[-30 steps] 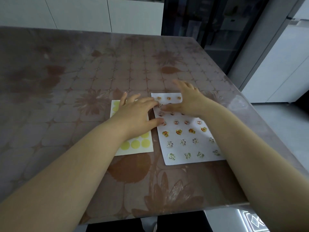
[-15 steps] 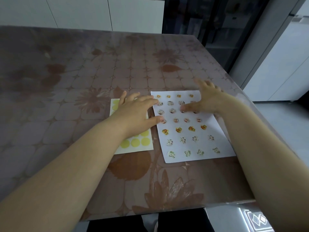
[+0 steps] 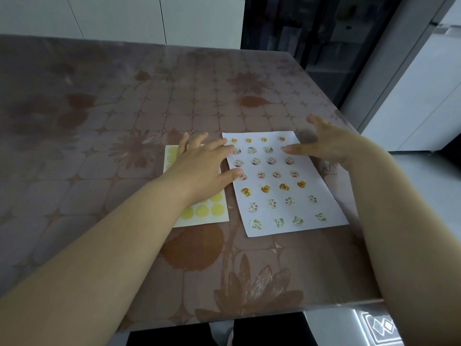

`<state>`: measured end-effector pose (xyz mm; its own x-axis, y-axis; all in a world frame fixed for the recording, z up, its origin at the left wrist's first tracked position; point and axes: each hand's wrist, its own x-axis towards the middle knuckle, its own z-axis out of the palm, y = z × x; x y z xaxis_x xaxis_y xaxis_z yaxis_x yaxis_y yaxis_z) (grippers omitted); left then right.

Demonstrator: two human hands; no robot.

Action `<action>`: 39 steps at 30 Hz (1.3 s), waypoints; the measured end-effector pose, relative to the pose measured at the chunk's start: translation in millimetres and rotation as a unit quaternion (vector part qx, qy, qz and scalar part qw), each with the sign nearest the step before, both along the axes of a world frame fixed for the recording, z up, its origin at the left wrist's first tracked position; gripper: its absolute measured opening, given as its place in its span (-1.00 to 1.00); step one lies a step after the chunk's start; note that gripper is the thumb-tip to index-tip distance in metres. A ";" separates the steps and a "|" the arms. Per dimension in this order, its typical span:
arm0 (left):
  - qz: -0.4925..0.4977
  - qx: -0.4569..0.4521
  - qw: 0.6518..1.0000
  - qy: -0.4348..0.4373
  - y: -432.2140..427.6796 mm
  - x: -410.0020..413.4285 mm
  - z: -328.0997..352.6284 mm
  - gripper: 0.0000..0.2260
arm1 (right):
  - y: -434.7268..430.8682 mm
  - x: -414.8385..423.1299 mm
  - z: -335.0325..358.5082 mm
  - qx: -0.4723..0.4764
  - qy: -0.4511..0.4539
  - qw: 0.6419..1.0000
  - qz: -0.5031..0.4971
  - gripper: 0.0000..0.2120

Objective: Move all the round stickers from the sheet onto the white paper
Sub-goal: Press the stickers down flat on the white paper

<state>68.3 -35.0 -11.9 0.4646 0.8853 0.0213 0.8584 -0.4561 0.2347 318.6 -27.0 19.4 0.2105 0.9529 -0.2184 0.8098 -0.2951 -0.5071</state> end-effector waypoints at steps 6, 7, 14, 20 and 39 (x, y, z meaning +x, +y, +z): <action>0.005 0.011 1.000 0.003 0.4 -1.5 0.7 -0.48 | -0.2 -3.5 -1.4 -0.019 -0.064 0.998 0.008 0.01; 0.004 0.009 1.000 0.002 0.0 -1.4 0.6 -0.48 | -0.8 -4.3 -1.9 -0.020 -0.057 0.998 0.006 0.01; 0.029 0.007 0.995 -0.100 -3.6 -17.8 9.4 -0.64 | -6.1 -24.9 8.1 0.046 0.048 0.997 0.040 -0.02; 0.012 0.008 0.995 -0.097 -6.3 -14.0 13.1 -0.66 | -10.5 -80.5 -3.9 0.026 -0.102 0.982 0.155 0.08; -0.024 0.001 0.996 -0.091 -8.7 -5.8 8.2 -0.49 | -10.6 -52.2 4.4 -0.031 -0.138 0.980 0.137 0.09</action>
<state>62.5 -43.7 -3.6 0.4948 0.8620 0.1101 0.7789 -0.4961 0.3837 266.4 -37.6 23.7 0.0073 0.9685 -0.2488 0.9671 -0.0701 -0.2445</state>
